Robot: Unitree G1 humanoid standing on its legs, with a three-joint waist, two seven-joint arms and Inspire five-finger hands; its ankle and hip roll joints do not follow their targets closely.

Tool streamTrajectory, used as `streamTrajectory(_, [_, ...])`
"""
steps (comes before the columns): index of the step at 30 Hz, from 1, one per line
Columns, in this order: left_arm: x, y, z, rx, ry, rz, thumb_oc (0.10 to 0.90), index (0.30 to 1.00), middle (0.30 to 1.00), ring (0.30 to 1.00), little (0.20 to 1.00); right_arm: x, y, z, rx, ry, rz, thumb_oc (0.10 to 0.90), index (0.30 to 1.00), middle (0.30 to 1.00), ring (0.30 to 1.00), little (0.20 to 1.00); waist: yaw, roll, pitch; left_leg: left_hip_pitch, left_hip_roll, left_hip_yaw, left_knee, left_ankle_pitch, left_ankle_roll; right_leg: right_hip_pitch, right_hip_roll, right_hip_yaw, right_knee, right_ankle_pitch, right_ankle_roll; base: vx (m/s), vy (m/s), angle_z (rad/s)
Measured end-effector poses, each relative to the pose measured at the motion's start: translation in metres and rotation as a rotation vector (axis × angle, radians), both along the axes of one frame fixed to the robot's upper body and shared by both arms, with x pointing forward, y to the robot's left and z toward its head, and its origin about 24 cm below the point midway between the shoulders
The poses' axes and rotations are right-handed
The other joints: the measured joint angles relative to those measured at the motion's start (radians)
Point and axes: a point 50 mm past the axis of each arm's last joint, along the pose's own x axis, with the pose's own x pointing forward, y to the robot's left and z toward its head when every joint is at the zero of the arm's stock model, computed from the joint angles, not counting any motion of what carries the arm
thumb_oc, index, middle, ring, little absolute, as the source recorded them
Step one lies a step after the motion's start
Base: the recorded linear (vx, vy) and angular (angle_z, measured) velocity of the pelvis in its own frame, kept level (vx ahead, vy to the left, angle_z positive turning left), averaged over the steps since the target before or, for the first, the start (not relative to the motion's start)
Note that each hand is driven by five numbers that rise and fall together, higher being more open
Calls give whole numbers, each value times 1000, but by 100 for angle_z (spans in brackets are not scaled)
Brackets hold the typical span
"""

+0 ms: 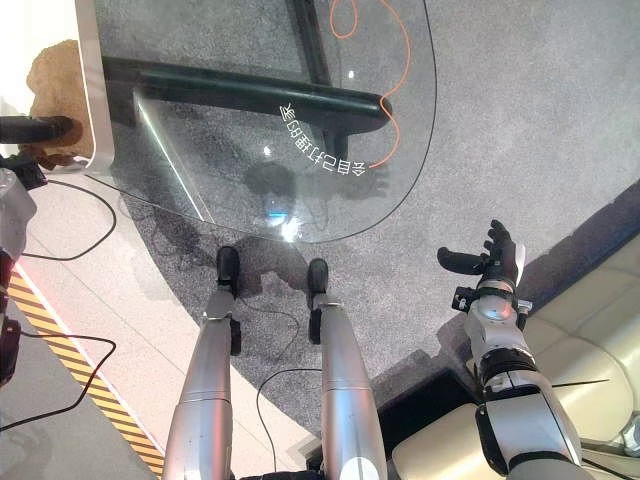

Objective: Wipe the table with a cloth and put it in the basket.

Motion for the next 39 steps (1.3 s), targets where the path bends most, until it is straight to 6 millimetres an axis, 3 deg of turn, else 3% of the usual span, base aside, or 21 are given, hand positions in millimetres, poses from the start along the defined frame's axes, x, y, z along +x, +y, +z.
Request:
streamTrajectory(9, [-2, 0, 6, 15, -67, 30, 800, 900, 900, 900, 900, 1, 2, -1, -11, 8, 13, 800, 900, 900, 900, 900, 2, 0, 0, -1, 0, -1, 11, -3, 0, 4, 0, -2, 7, 5, -7, 0, 0, 0])
streamTrajectory(18, [-11, -9, 24, 63, -316, 0, 800, 900, 900, 900, 900, -6, 5, -14, -3, 27, 17, 800, 900, 900, 900, 900, 5, 0, 0, 29, -1, -3, 9, -2, -1, 34, 1, -1, 5, 5, -7, 0, 0, 0])
streamTrajectory(24, [-25, 8, 1, 27, -362, 28, 800, 900, 900, 900, 900, -26, 7, -44, 14, 89, 15, 800, 900, 900, 900, 900, 10, 1, -1, 154, 2, -2, -60, -2, -2, 145, 1, 2, -49, 0, 0, 31, 15, -2])
streamTrajectory(30, [-38, 22, -7, 16, -379, 31, 800, 900, 900, 900, 900, -41, 1, -58, 36, 121, 7, 800, 900, 900, 900, 900, 31, 3, -1, 214, 5, 4, -106, 4, 1, 201, 1, 4, -89, 6, -6, 14, 10, -2])
streamTrajectory(35, [-51, 33, -50, 36, -252, -15, 800, 900, 900, 900, 900, -56, 5, -74, 52, 139, 40, 800, 900, 900, 900, 900, 50, 18, -8, 343, 6, 7, -170, 3, 5, 336, -3, 1, -163, 5, -1, 63, 18, 2])
streamTrajectory(39, [-63, 42, -67, 24, -220, -56, 800, 900, 900, 900, 900, -66, -1, -80, 58, 155, 24, 800, 900, 900, 900, 900, 77, 43, -17, 436, 2, 10, -213, 5, 8, 432, -12, -2, -206, 7, 4, 36, 44, 3])
